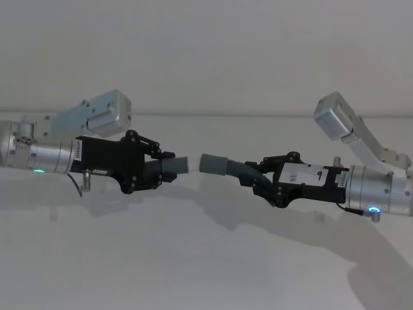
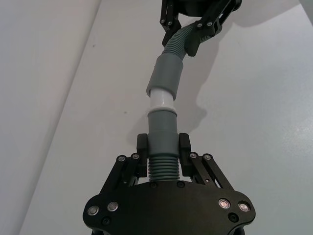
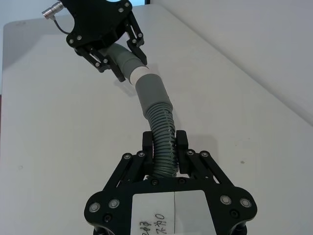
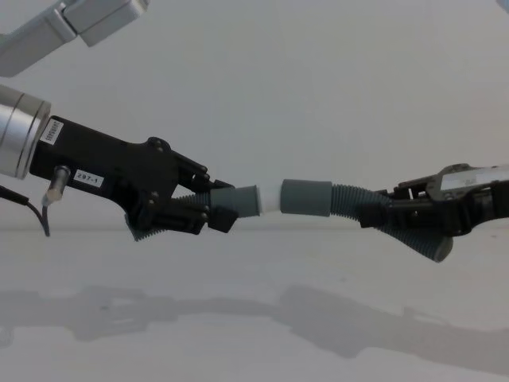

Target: Use both hands to pick up one end of the pipe from the table, align the ends, and insert them.

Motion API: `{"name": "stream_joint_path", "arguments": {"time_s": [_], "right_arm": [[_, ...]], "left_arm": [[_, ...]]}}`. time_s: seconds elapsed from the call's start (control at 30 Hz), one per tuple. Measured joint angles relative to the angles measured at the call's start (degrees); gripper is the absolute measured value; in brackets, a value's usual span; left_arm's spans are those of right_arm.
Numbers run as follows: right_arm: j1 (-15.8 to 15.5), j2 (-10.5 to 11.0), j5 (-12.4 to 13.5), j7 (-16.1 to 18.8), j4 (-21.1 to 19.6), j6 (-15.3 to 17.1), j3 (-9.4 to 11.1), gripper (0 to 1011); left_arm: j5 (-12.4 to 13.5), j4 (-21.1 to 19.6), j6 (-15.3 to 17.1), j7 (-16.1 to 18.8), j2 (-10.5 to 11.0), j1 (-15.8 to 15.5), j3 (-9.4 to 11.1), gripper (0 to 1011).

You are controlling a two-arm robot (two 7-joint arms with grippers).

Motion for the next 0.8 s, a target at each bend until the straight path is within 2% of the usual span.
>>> {"name": "stream_joint_path", "arguments": {"time_s": [0.8], "right_arm": [[0.34,0.14,0.53,0.06,-0.12,0.06,-0.56,265]], "left_arm": [[-0.32,-0.73,0.29,0.01,0.45,0.24,0.00,360]]}}
